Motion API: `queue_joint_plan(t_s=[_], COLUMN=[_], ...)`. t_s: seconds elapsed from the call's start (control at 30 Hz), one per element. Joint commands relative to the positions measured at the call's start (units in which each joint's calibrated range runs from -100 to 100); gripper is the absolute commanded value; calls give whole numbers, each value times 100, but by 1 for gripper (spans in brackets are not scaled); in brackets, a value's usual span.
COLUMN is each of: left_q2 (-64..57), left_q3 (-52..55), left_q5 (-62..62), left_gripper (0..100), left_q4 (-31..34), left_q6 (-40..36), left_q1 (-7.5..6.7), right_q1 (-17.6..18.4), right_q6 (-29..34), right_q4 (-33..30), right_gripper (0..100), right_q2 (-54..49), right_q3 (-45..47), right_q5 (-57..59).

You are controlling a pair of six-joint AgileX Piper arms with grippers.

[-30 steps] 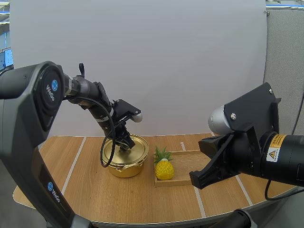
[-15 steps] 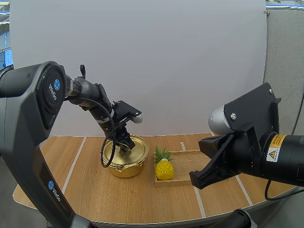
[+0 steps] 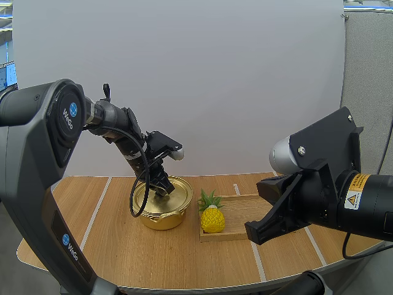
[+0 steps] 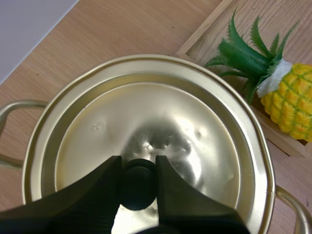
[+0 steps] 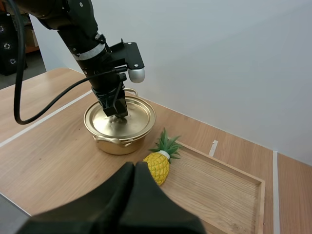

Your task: Open the pot, put the grape inside, and close it

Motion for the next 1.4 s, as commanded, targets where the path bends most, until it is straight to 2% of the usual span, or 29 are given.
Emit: queue_joint_plan(t_s=[0.0, 0.03, 0.13, 0.17, 0.57, 0.87, 1.07, 1.37], left_q2=[18, 18, -7, -19, -1266, -2634, -3146, -4151], left_q3=[-5, -5, -5, -5, -256, -924, -1593, -2507], left_q5=[344, 358, 380, 380, 815, 1589, 2576, 3090], left_gripper=[28, 39, 91, 100, 100, 100, 100, 100], left_q4=[40, 40, 40, 40, 40, 82, 106, 122], left_q6=[5, 5, -3, -15, -36, -51, -138, -418], left_q1=[-12, -12, -12, -12, -12, -12, -12, -12], right_q1=[-19, -19, -19, -19, -19, -19, -19, -19], right_q6=[-7, -7, -7, -7, -7, -7, -7, -7], right_q4=[8, 8, 8, 8, 8, 14, 14, 14], right_gripper=[0, 0, 0, 0, 0, 0, 0, 0], right_q2=[-40, -40, -40, -40, -40, -51, -51, -51], right_q3=[3, 3, 3, 3, 3, 3, 3, 3], right_q5=[12, 12, 12, 12, 12, 12, 12, 12])
